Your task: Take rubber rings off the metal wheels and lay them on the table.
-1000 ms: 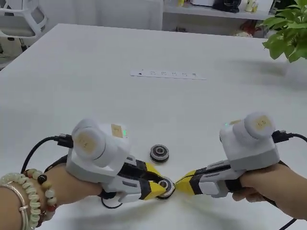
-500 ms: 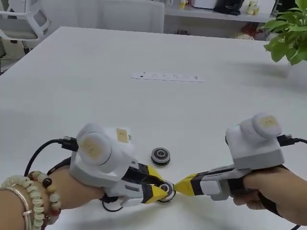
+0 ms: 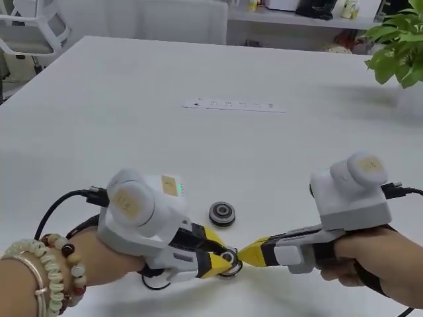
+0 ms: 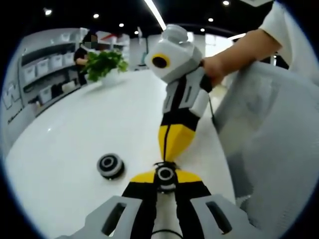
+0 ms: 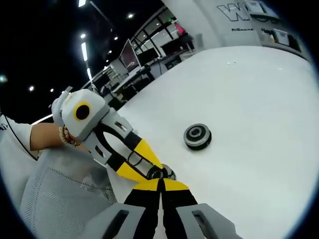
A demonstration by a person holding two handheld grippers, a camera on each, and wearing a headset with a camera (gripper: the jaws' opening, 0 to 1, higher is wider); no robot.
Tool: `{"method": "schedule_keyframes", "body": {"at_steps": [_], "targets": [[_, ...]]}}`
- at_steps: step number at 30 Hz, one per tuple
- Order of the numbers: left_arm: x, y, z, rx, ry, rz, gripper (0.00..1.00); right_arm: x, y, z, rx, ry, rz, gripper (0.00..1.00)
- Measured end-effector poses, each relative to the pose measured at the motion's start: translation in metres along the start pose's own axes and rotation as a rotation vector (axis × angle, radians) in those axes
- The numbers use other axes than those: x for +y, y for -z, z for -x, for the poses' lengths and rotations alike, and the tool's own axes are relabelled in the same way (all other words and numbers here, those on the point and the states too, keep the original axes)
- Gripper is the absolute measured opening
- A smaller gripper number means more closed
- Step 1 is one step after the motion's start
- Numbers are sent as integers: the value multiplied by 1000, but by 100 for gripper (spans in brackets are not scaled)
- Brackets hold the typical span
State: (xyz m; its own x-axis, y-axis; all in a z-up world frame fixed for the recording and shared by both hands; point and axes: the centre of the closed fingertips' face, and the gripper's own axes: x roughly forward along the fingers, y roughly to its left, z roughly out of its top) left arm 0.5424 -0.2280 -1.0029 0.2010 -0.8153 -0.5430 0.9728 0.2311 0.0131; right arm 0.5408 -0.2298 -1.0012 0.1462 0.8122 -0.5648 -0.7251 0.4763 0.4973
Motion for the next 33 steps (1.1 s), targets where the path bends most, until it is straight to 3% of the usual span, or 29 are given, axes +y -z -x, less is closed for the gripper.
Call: {"method": "schedule_keyframes", "body": {"at_steps": [8,11,14,18,24,26,30,33], "targets": [[-1,0,0,-4,1,6,13,6,-3,-2,-8,-22,8,0],[-1,0,0,-11,-3,12,13,16,-13,-2,-45,-69,14,0],[-1,0,0,-8,-9,10,13,12,-13,-3,-31,-28,66,0],[-2,-1,0,-10,-9,7,14,0,-1,-2,8,9,45,0],[-2,-3,0,10,-6,3,14,-3,-4,1,-6,19,17,0],[-4,-8,2,17,2,-15,15,-2,-4,2,-10,16,6,0],[-8,-23,7,-10,19,-27,21,-2,-6,4,-16,14,6,0],[-11,-33,13,-25,28,-72,28,-3,-6,6,-21,15,2,0]]}}
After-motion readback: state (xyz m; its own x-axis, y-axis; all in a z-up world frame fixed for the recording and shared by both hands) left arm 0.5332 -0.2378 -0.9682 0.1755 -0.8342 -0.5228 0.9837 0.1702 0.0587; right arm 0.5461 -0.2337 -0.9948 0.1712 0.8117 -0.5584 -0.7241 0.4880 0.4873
